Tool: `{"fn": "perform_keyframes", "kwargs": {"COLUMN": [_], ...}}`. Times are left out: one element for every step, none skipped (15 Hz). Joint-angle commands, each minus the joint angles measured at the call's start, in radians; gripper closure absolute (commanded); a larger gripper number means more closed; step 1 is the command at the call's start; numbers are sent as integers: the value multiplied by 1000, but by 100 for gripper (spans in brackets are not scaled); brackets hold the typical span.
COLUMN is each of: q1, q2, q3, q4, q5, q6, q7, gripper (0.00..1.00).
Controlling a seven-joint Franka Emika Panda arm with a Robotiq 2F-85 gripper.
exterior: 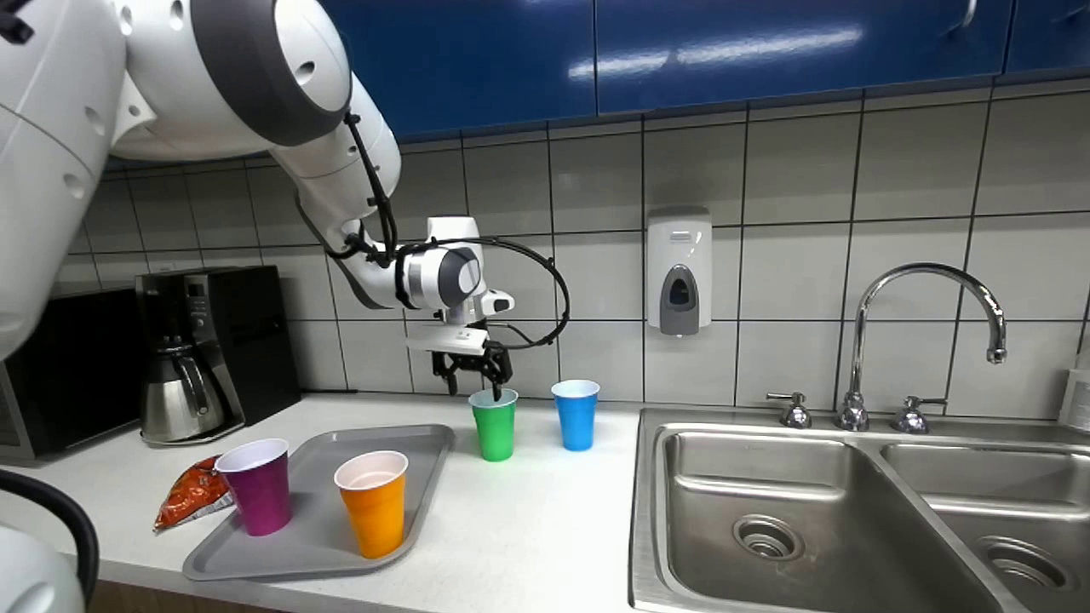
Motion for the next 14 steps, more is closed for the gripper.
{"fn": "perform_keyframes", "kwargs": {"q1": [-4, -4, -4, -4, -6, -7, -9, -11, -11, -11, -11, -12, -13, -14], "q2": [36, 38, 41, 40, 39, 36, 33, 29, 27, 25, 23, 21, 20, 18], "q3": [-4, -5, -5, -4, -2, -1, 1, 2, 2, 1, 2, 2, 3, 2], "q4": [46, 46, 45, 42, 41, 39, 37, 33, 30, 24, 19, 16, 15, 14], "q5": [-34, -36, -37, -39, -38, -37, -35, -34, -33, -34, -34, -33, -33, -32], "q6": [-22, -22, -23, -27, -29, -26, -25, -23, -23, -21, -19, -18, -19, -18], "q7": [42, 43, 44, 41, 39, 38, 34, 31, 31, 31, 30, 29, 28, 27], "gripper": [0, 0, 0, 0, 0, 25, 26, 35, 42, 51, 58, 67, 73, 80]}}
